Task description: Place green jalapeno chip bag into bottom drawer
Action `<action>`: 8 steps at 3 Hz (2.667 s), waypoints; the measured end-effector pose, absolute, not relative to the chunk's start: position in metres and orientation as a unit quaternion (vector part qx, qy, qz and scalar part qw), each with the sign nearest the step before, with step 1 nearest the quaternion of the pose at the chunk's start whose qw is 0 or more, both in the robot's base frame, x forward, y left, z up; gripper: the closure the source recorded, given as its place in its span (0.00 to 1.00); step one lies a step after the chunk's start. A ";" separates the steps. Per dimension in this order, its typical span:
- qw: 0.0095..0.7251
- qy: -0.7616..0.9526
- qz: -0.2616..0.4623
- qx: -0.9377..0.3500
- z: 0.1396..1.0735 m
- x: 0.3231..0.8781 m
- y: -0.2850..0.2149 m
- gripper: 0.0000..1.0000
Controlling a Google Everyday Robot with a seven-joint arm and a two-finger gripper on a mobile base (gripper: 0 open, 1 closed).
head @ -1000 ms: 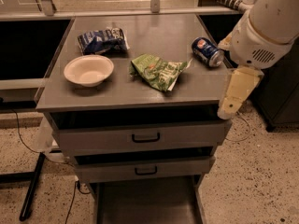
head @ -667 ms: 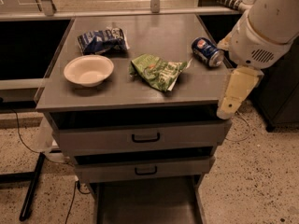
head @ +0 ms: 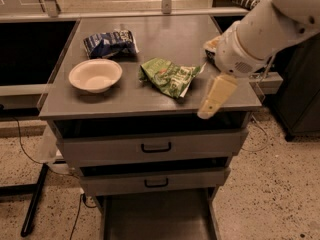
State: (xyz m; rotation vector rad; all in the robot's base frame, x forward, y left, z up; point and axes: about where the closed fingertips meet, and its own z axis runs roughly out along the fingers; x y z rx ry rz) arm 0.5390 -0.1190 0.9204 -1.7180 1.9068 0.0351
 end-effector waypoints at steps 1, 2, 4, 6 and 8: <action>0.322 0.694 0.051 -0.642 0.906 0.572 -0.091 0.00; 0.323 0.690 0.091 -0.641 0.891 0.601 -0.072 0.00; 0.278 0.705 0.133 -0.639 0.853 0.647 -0.056 0.00; 0.278 0.704 0.133 -0.639 0.853 0.649 -0.056 0.42; 0.278 0.704 0.133 -0.639 0.853 0.649 -0.056 0.88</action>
Offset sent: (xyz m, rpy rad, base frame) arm 0.0987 0.0700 -0.0488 0.2387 0.1184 0.1103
